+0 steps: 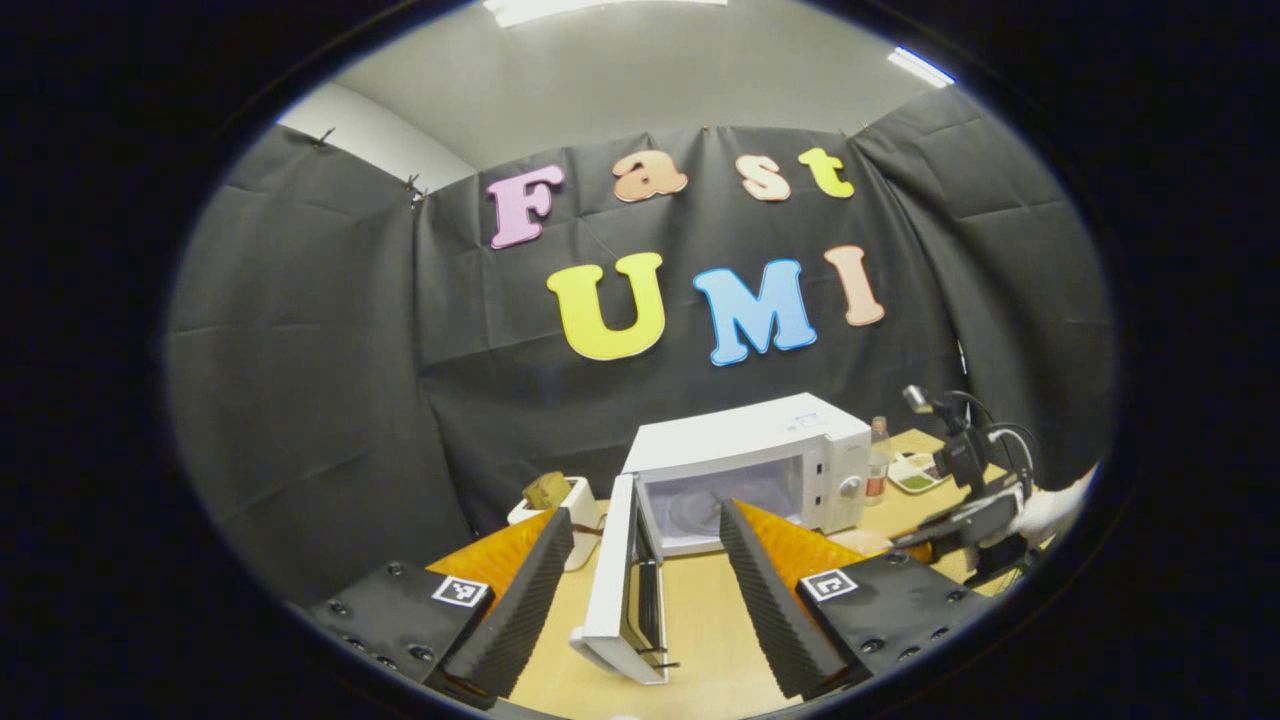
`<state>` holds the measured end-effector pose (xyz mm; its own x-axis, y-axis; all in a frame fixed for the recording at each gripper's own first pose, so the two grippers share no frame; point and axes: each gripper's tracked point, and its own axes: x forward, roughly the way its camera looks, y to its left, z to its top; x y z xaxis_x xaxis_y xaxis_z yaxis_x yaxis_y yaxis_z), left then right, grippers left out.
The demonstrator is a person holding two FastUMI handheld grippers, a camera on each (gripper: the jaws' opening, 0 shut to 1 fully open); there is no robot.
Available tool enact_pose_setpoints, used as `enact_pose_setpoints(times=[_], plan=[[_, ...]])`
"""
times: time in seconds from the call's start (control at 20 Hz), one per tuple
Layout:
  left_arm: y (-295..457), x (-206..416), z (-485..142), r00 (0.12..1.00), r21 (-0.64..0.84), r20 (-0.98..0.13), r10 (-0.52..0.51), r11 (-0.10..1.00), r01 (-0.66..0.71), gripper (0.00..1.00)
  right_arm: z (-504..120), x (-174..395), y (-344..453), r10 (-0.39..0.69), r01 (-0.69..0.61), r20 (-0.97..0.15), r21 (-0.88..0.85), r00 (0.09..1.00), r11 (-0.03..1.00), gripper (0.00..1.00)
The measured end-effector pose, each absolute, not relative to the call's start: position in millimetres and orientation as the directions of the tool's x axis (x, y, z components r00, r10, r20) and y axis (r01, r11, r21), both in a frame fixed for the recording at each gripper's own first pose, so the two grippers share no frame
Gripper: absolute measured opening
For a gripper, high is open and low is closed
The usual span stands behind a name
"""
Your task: Open the microwave oven with the left hand, put the food in, and close the microwave oven.
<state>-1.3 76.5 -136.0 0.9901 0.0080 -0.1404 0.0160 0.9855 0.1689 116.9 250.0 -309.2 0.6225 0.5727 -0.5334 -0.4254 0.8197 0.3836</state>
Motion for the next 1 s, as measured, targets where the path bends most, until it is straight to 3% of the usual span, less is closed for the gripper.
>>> enact_pose_setpoints(times=[0.25,0.5,0.85,0.9,1.0], plan=[[94,8,-144,0.989,0.166,-0.148,-0.019,0.985,0.044,1.0,-293,185,312,0.526,-0.292,-0.439,0.496,0.729,0.818,0.55],[118,16,-167,0.982,0.163,-0.188,-0.034,0.985,0.065,1.0,-306,265,350,0.391,-0.134,-0.379,0.552,0.838,0.823,0.56],[150,30,-184,0.981,0.188,-0.195,-0.011,0.981,0.048,1.0,-340,349,356,0.125,0.051,-0.36,0.441,0.924,0.896,0.55],[151,32,-185,0.981,0.187,-0.193,-0.015,0.981,0.052,0.94,-344,359,355,0.087,0.07,-0.348,0.416,0.933,0.907,0.55],[154,34,-192,0.98,0.195,-0.198,-0.019,0.979,0.059,1.0,-355,373,351,0.022,0.108,-0.34,0.357,0.94,0.928,0.55]])
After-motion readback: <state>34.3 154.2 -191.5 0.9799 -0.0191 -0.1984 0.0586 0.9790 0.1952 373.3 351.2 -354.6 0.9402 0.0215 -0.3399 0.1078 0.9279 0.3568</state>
